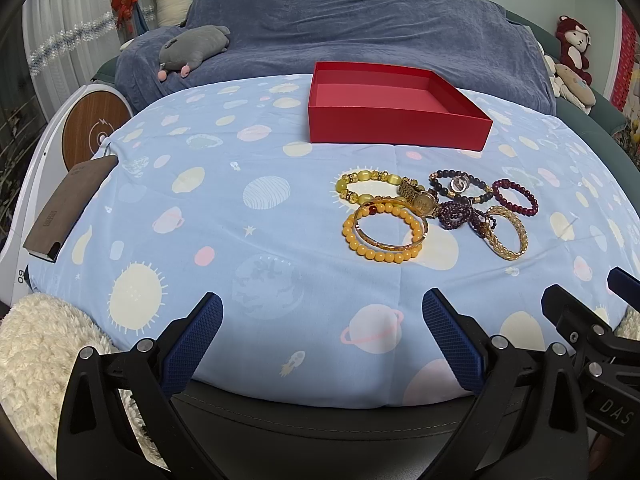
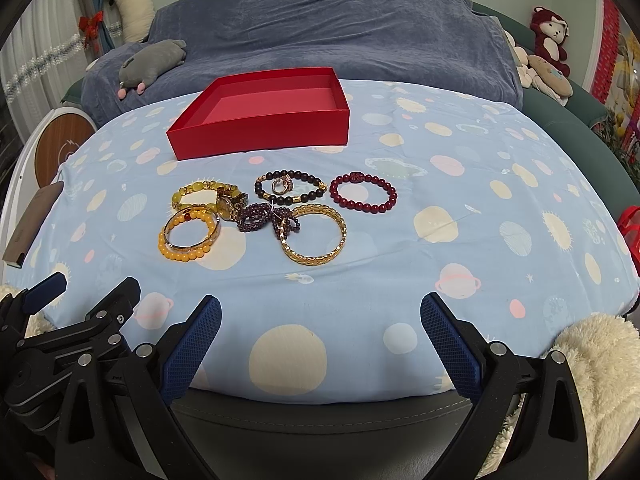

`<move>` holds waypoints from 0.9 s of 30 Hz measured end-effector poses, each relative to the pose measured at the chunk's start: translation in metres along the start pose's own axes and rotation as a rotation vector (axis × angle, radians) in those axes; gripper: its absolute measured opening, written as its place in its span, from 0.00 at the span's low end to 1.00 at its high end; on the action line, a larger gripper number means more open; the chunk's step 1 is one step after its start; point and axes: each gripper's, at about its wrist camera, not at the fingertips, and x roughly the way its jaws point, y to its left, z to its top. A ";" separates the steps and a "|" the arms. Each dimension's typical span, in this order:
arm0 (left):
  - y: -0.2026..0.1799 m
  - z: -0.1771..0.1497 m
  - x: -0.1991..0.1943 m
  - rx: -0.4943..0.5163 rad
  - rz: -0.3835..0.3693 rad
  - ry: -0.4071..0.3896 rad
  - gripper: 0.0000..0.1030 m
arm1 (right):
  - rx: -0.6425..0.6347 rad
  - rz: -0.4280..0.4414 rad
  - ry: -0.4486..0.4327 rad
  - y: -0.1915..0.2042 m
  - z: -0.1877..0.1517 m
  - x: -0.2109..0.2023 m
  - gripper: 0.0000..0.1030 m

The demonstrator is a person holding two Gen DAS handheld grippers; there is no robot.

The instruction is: Organize jewelry

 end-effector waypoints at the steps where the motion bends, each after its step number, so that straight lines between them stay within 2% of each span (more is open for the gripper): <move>1: 0.000 0.000 0.000 0.000 0.000 0.000 0.93 | 0.000 0.000 0.000 0.000 0.000 0.000 0.93; 22: 0.000 0.000 0.000 -0.004 -0.005 0.003 0.93 | 0.005 0.004 0.002 0.000 0.001 0.000 0.93; 27: 0.005 0.001 0.007 -0.036 -0.016 0.038 0.93 | 0.063 0.006 0.006 -0.011 0.005 0.007 0.93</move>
